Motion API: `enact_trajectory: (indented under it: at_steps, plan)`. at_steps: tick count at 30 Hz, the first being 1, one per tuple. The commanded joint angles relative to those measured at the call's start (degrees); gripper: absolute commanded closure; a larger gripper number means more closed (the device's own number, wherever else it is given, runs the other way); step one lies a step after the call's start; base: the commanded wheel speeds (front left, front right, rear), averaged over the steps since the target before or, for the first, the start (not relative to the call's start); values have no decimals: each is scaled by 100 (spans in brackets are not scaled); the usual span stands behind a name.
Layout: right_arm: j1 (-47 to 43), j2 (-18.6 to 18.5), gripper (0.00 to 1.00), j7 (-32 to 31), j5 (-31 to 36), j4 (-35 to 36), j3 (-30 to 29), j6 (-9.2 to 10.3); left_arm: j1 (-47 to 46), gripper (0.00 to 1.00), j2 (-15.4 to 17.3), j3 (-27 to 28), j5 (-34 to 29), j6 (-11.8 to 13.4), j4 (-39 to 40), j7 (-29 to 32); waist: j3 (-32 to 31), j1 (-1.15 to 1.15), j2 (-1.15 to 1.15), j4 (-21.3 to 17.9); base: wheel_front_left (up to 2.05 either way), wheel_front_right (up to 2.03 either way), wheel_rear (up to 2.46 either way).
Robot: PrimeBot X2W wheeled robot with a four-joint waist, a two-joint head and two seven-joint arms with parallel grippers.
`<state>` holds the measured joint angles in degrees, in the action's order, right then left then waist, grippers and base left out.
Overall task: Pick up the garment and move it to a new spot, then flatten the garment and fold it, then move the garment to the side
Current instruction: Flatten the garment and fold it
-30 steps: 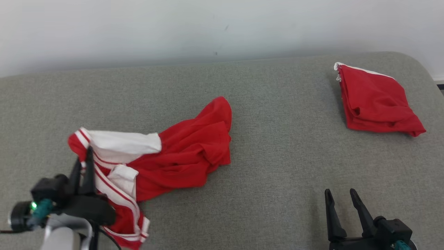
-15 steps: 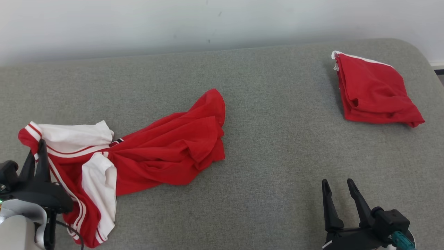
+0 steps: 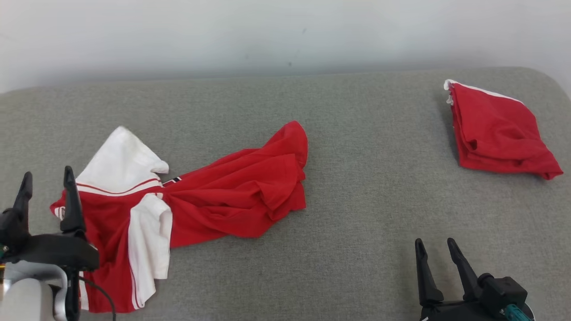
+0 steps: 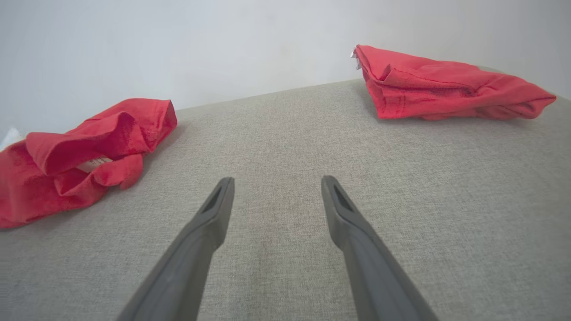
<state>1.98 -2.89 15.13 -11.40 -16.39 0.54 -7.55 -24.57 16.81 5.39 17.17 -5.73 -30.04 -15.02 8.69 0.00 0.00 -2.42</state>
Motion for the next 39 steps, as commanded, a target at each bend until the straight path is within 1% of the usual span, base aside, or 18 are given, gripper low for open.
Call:
enact_trajectory:
  at_steps: [1,5,9,12,17,21,24,27,28,29,30,31,34,39]
  plan:
    - [-86,-1,0,5,7,-8,20,11,173,0,-72,-4,-60,22,247,-12,-106,0,0,129,0,0,0]
    - [-89,-1,0,5,-9,-18,62,11,386,0,-217,-143,-109,-17,660,-12,-133,0,0,174,0,0,0]
    - [-103,-1,0,5,-23,-24,102,11,547,0,-513,-634,-217,-70,920,63,-97,0,0,131,0,0,0]
    - [-86,-1,0,5,-34,-30,99,11,633,0,-714,-907,-218,-84,887,85,-54,0,0,55,0,0,0]
    - [-52,0,0,5,-24,-36,87,11,660,0,-800,-1194,-311,-106,528,59,21,0,0,-78,0,0,0]
    - [-10,1,0,5,-4,-34,78,11,615,0,-719,-1236,-459,15,256,35,64,0,0,-150,0,0,0]
    - [19,1,0,5,4,-26,48,11,568,0,-671,-1211,-585,188,70,10,102,0,0,-192,0,0,0]
    - [2,0,0,5,2,-15,2,11,581,0,-749,-1165,-561,314,-37,-2,132,0,0,-177,0,0,0]
    - [-4,1,0,5,0,-19,0,11,572,13,-746,-1157,-562,314,-65,-9,138,0,0,-168,0,0,0]
    - [-3,2,0,5,-2,-26,8,11,556,52,-754,-1141,-534,310,-122,-12,142,0,0,-161,0,0,0]
    - [1,1,0,5,-3,-34,13,11,533,84,-753,-1135,-521,293,-178,-13,140,0,0,-153,0,0,0]
    - [2,-1,0,5,-8,-42,15,11,512,100,-766,-1128,-504,290,-219,-16,130,0,0,-142,0,0,0]
    - [-2,1,0,5,-20,-43,57,11,459,100,-765,-1072,-498,280,-263,-21,80,0,0,-119,0,0,0]
    - [-102,1,0,5,-35,-40,22,11,523,100,-821,-1057,-491,175,62,-17,-54,0,0,-18,0,0,0]
